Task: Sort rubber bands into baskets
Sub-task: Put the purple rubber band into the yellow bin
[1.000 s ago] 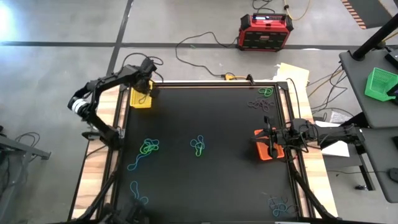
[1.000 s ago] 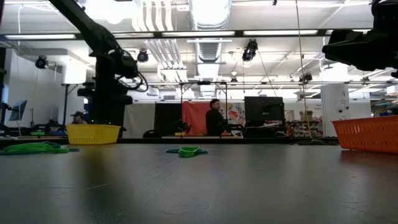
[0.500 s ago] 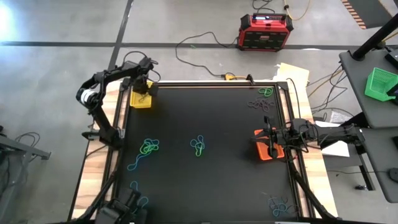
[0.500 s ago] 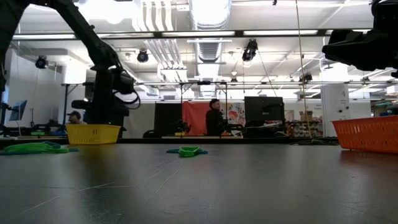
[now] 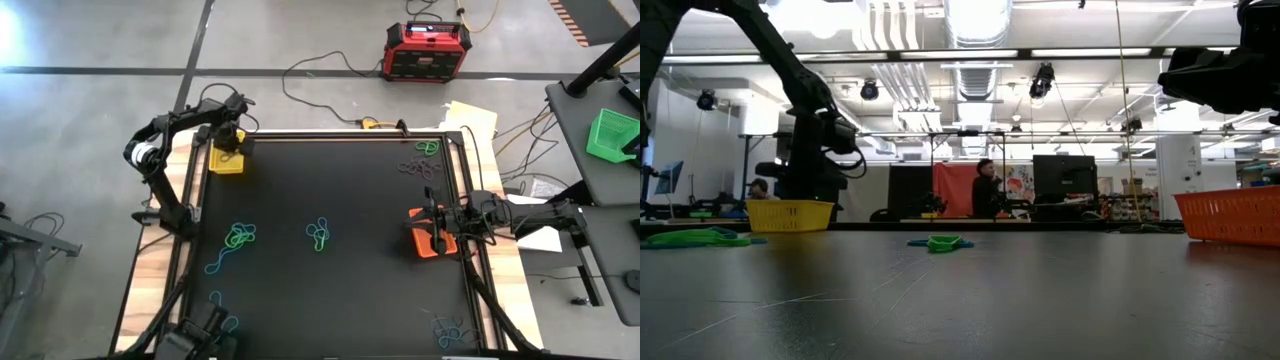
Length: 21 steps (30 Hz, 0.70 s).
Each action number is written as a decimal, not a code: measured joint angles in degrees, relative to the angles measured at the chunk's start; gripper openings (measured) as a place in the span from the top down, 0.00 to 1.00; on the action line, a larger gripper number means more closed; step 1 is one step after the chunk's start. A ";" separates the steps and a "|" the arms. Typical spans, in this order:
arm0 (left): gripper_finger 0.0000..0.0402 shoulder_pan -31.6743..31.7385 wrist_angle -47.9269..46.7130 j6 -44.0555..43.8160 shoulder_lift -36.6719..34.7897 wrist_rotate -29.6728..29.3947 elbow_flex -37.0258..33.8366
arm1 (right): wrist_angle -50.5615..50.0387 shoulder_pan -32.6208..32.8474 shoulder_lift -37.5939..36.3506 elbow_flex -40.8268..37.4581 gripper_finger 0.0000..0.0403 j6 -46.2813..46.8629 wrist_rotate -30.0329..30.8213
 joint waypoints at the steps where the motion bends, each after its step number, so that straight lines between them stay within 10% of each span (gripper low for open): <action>1: 0.95 -0.02 -0.30 -0.08 0.00 -0.02 0.00 | 0.00 0.01 0.00 -0.01 0.93 0.00 -0.01; 21: 0.54 -1.63 -2.86 0.25 -5.07 -1.16 -0.04 | 0.00 0.00 -0.01 0.00 0.93 0.00 -0.01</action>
